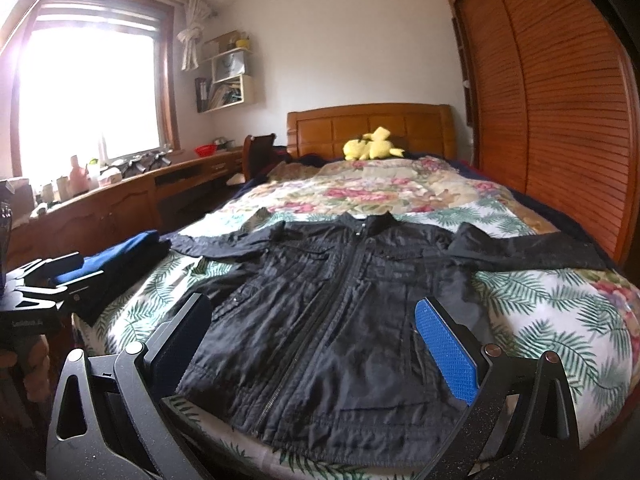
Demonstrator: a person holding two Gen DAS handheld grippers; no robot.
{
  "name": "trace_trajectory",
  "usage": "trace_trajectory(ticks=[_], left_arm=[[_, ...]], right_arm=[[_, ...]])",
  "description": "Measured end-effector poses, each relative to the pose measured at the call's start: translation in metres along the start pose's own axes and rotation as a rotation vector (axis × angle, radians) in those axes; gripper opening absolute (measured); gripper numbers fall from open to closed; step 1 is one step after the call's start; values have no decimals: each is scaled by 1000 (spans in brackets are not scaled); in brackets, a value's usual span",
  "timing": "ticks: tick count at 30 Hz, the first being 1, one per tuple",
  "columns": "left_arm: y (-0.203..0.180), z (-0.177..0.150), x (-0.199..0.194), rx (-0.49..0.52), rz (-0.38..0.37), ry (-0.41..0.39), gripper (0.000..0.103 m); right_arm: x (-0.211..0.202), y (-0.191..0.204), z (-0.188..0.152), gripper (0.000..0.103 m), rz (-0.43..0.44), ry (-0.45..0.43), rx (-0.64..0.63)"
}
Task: Fold large clothes
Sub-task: 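Lower the left tool onto the jacket sleeve and close on its cuff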
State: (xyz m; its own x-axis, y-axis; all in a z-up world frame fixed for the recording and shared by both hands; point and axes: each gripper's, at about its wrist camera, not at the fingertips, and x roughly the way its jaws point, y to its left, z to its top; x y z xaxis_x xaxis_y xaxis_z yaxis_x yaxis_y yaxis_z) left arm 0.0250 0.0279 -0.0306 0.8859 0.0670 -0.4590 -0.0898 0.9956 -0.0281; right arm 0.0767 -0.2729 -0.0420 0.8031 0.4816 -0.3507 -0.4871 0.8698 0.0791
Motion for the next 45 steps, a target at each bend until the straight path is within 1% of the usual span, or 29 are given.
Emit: trace_trajectory(ticks=[8,15,23,31,35,38,41,43,45], left_arm=[[18,-1,22,-14,20,11,103],[33,2,47,-25,52,28,103],[56,7,81,-49,94,48,103],[87,12,131,-110,147,97,103],[104,17,157,-113,168,116,103],[117,24,180,-125,157,143,103],[128,35,209,-119,148,166,103],[136,45,232,-114,157,176,103],[148,56,254,-128,148,182,103]], right_arm=[[40,5,13,103,44,-8,-30],[79,5,25,103,72,-4,-22],[134,5,37,103,108,6,-32],[205,2,38,103,150,52,-31],[241,-3,22,103,158,106,-41],[263,-10,7,103,148,159,-39],[275,-14,0,103,124,194,-49],[276,-16,-1,103,127,191,-38],[278,-17,-1,103,125,194,-37]])
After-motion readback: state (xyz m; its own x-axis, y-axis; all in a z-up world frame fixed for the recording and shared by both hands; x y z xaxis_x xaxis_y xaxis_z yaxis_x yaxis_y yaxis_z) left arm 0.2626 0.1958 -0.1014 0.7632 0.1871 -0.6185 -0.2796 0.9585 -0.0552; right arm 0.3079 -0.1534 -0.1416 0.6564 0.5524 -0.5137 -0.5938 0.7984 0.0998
